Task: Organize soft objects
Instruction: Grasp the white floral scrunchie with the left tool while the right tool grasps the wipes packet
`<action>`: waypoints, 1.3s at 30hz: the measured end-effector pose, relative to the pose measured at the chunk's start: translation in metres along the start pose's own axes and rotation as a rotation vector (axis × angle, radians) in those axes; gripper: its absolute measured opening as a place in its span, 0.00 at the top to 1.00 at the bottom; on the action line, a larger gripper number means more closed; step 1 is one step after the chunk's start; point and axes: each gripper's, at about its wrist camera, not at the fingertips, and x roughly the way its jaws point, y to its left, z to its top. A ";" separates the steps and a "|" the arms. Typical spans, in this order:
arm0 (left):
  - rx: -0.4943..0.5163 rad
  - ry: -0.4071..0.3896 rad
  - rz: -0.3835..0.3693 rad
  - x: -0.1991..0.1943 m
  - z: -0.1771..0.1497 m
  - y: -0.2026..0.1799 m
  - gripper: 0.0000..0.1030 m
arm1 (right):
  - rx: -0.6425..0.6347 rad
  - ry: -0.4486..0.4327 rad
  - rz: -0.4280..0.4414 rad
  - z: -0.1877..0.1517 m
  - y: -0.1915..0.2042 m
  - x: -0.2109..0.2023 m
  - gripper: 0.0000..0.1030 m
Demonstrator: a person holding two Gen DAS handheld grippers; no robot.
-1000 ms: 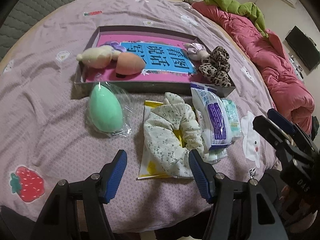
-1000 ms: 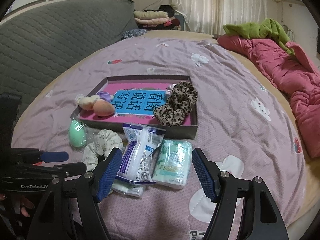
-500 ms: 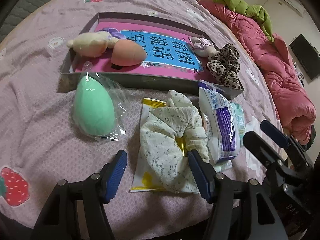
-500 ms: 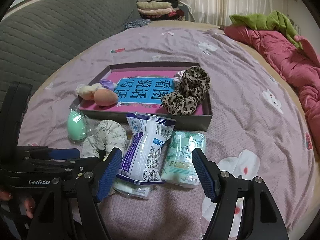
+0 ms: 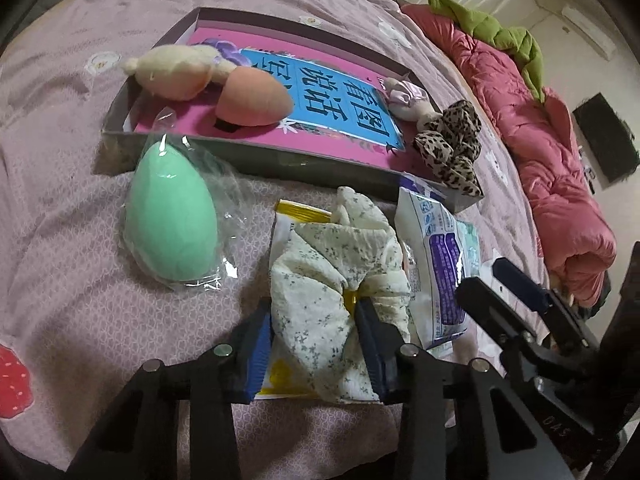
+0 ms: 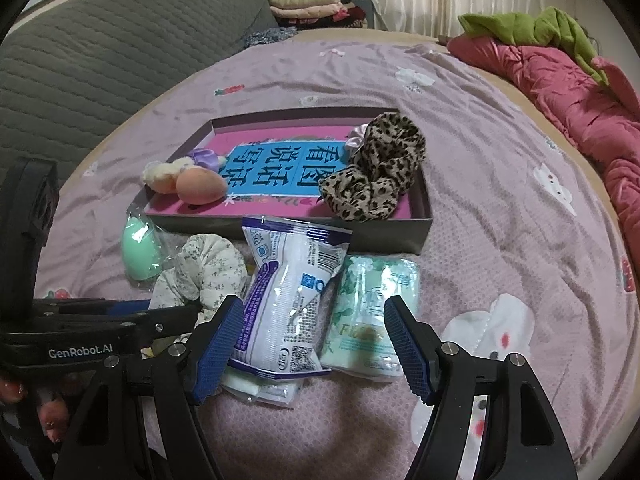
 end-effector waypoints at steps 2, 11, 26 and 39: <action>-0.001 -0.004 -0.005 0.000 0.000 0.001 0.62 | 0.004 0.008 0.011 0.002 0.002 0.005 0.28; -0.016 -0.027 -0.024 -0.005 0.003 0.007 0.74 | 0.056 0.051 0.042 0.008 0.002 0.029 0.28; 0.010 -0.049 -0.016 -0.008 0.007 0.008 0.89 | 0.043 0.029 0.061 0.009 0.002 0.028 0.64; 0.037 -0.109 -0.031 -0.034 0.008 -0.002 0.91 | 0.043 -0.044 0.091 0.014 0.005 -0.005 0.64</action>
